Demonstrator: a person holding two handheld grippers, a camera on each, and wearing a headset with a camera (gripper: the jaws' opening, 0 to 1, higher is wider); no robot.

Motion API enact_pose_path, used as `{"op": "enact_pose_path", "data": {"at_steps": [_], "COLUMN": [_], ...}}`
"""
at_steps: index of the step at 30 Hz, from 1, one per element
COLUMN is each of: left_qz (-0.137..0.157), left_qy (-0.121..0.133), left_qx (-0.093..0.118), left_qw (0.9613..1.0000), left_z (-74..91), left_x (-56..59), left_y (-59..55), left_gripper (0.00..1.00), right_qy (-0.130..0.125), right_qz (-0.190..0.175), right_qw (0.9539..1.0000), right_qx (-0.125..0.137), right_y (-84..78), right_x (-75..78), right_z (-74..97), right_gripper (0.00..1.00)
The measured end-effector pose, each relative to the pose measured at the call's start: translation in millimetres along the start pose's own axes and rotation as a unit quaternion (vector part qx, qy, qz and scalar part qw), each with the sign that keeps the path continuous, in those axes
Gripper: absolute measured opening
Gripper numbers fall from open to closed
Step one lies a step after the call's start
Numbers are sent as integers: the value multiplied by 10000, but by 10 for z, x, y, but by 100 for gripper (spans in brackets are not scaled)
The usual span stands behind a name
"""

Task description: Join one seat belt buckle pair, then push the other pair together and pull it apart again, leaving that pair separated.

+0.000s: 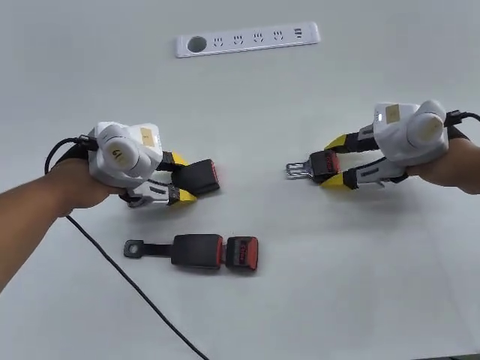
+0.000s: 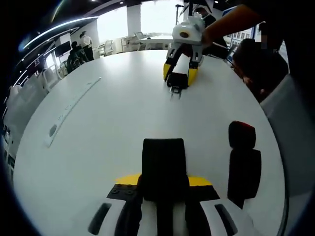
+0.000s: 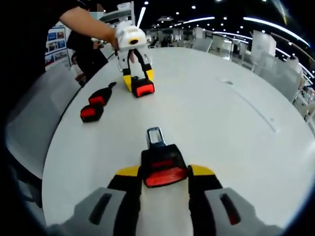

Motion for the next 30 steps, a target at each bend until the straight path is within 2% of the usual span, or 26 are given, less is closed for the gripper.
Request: {"op": "enact_pose_path", "data": {"at_steps": [1,4,8,11,16,21,30], "left_qz": [-11,-204,-365,-408,-413,-368,-372], "left_qy": [-18,-148,-278,-326,-350,-364,-413], "left_qx": [0,-21,-79,-86,-92,-92,-129], "left_qw": [10000,9997,9989,9986,9985,9986,9984], "left_z": [3,-2,-17,-21,-28,-34,-44], "left_x": [-6,-26,-47,-62,-61,-63,-48], "left_y": [-3,5,29,31,34,28,34], "left_gripper": [34,34,34,34,34,34,34], "right_qy": [-10,3,6,-14,-61,-61,-27], "right_qz": [108,34,-142,-146,-330,-372,-442], "right_qw": [9999,10000,9993,9989,9966,9957,9947], "right_qx": [-9,80,360,455,757,844,929], "right_y": [-4,-9,-53,-72,-110,-113,-35], "right_x": [-12,-5,-9,-18,-34,-58,-153], "right_z": [-4,2,12,19,20,12,-105], "right_gripper": [37,36,36,35,35,35,35]}}
Point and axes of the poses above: the centre of the closed fingertips' face, and the gripper's own axes: z roughly backward along the fingers, x roughly to its right, y roughly out of its top, the point moved 9 cm from there along z, roughly backward along the fingers, and after that the axes turned 13 degrees about -z, right-handed, at the moved point
